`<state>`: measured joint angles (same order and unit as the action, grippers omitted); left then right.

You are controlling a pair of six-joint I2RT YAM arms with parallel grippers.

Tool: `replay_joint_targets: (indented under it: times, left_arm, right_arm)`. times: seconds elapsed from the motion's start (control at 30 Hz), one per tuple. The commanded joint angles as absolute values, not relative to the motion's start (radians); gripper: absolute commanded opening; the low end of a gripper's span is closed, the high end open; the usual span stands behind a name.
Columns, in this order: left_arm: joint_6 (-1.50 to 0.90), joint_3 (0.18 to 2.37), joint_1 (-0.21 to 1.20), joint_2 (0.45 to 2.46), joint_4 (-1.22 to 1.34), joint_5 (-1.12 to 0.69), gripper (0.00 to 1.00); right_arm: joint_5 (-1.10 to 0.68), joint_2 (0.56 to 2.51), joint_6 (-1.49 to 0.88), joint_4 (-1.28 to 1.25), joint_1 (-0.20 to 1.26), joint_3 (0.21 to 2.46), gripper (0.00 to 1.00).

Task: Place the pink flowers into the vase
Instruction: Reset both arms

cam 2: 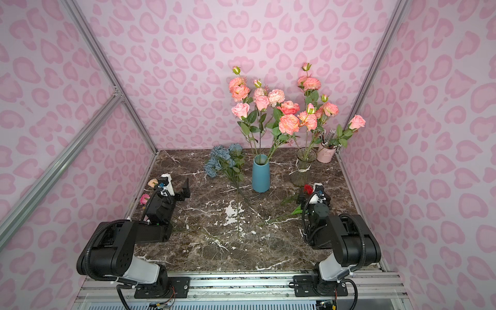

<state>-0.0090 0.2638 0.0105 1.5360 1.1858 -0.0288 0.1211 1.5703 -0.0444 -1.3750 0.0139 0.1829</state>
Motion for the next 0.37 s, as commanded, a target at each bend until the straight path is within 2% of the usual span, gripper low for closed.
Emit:
replay_joint_targets:
  times: [0.0,0.33]
  left_arm:
    - [0.001,0.276,0.014,1.541,1.18,-0.008,0.97]
    - [-0.019,0.271,0.008,1.532,1.183,0.014,0.97]
  right_arm:
    - [0.132,1.566,-0.041,-1.392,0.015,0.188,0.99]
    - [0.132,1.565,-0.041,-1.393,0.014,0.188,0.99]
